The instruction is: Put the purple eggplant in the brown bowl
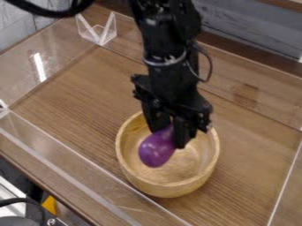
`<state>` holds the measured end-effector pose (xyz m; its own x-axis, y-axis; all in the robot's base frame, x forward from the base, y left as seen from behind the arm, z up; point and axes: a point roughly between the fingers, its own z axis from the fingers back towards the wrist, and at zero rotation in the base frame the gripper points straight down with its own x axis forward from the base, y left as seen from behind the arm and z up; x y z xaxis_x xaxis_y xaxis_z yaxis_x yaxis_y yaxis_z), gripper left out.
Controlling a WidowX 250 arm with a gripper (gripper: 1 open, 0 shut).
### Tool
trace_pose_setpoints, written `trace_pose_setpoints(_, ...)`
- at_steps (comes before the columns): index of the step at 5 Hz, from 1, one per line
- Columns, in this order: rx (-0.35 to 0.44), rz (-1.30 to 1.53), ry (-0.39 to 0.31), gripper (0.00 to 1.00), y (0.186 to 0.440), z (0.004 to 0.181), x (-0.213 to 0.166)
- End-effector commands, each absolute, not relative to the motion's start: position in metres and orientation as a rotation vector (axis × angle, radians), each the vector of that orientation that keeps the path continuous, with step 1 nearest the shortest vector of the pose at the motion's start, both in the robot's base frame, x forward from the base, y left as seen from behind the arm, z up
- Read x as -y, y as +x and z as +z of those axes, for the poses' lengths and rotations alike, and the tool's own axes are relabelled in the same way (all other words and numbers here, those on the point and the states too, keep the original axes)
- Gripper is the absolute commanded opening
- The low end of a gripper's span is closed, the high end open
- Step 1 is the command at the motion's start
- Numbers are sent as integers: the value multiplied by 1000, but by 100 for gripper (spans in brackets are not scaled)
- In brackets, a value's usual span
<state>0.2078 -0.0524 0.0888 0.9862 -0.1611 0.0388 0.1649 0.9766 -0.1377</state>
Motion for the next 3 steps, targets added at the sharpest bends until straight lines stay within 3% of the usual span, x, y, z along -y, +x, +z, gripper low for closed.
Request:
trace_pose_setpoints(1, 53, -183, -126, 0, 209, 85, 56)
trace_pose_setpoints(2, 56, -197, -114, 0, 212, 78, 56)
trace_pose_setpoints(3, 58, -205, -98, 100, 212, 75, 56)
